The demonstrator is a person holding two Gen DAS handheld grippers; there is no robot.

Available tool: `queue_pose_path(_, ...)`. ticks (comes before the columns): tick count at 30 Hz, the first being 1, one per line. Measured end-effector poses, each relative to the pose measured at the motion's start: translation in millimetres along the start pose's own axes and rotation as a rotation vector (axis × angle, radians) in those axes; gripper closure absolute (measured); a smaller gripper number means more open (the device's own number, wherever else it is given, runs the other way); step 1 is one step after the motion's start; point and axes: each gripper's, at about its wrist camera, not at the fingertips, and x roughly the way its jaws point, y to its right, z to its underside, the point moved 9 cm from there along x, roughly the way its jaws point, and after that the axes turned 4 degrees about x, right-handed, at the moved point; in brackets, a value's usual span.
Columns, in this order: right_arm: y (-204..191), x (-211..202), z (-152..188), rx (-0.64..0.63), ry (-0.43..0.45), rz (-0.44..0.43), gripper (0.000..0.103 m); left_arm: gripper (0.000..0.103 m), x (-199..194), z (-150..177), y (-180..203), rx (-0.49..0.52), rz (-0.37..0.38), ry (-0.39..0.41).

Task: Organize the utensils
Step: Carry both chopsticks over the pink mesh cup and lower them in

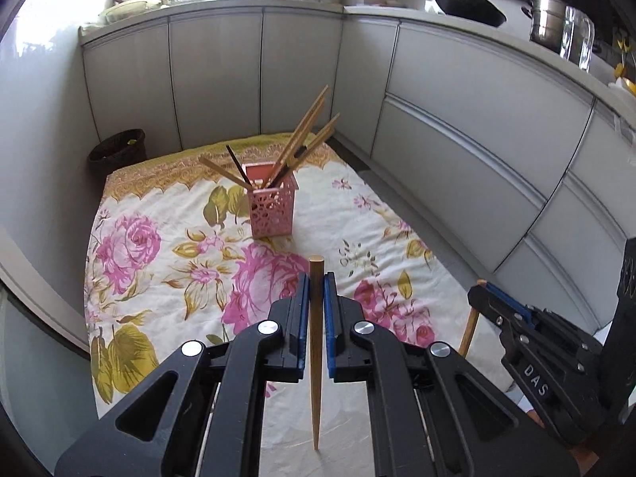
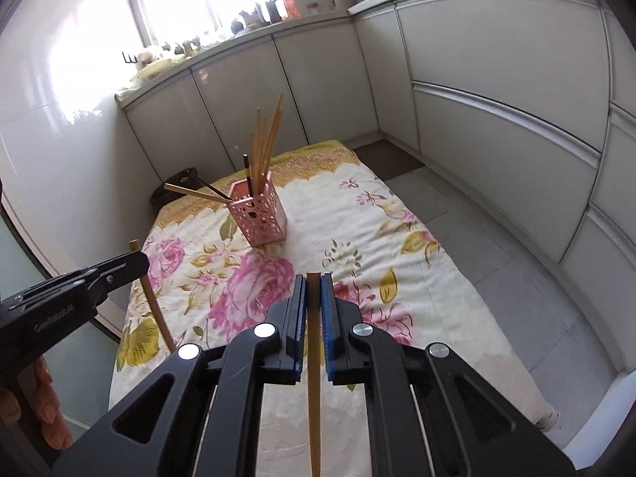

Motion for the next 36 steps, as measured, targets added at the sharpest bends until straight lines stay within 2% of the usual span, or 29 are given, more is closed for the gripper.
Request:
queue_pose_path(5, -20.9, -19.0, -23.1, -0.055, 0.058, -0.073, 0.095, 0.097, -9.9, -21.8, -5.2, -0.018, 0.002, 0.041)
queue_pose_path(15, -50.6, -35.7, -84.6, -0.098, 0.098, -0.135, 0.095, 0.097, -18.4, -59.4, -1.7, 0.025, 0.018, 0.079)
queue_pose_path(23, -80.1, -40.5, -130.6, -0.165, 0.134, -0.160, 0.095, 0.097, -20.9, -97.8, -10.2, 0.046, -0.002, 0.113)
queue_pose_path(29, -105.5, -39.6, -165.4, -0.202, 0.163, -0.197, 0.095, 0.097, -25.9, -136.8, -18.5, 0.057, -0.018, 0.159)
queue_pose_path(36, -125.2, -41.2, -228.5, -0.188, 0.258, -0.248, 0.095, 0.097, -37.9, -197.4, -28.8, 0.083, -0.064, 0.250)
